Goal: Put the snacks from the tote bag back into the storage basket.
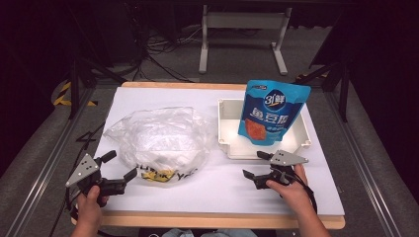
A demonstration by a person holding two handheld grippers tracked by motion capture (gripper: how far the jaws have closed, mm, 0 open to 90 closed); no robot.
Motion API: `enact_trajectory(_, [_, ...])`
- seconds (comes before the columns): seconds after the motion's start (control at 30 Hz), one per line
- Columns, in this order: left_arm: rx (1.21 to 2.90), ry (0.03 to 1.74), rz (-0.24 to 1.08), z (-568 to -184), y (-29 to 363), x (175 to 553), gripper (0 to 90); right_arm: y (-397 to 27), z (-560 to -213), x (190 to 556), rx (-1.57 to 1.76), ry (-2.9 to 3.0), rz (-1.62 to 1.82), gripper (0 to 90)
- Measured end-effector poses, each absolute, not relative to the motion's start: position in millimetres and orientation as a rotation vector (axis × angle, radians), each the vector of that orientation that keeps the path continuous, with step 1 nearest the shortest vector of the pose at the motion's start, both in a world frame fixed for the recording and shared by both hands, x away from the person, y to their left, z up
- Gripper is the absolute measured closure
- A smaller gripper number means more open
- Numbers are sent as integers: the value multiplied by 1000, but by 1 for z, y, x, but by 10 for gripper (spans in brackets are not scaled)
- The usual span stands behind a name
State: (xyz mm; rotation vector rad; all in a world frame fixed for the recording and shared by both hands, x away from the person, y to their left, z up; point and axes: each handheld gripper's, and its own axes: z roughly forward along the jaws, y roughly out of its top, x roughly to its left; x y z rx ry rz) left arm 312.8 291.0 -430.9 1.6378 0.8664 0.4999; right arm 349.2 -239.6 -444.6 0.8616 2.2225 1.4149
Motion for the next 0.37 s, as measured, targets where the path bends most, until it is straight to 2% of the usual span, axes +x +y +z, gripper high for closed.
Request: enact_trajectory(0.37, [1623,848,506,-436,290,314,5,-241,-444,348,872,2187,1425,119])
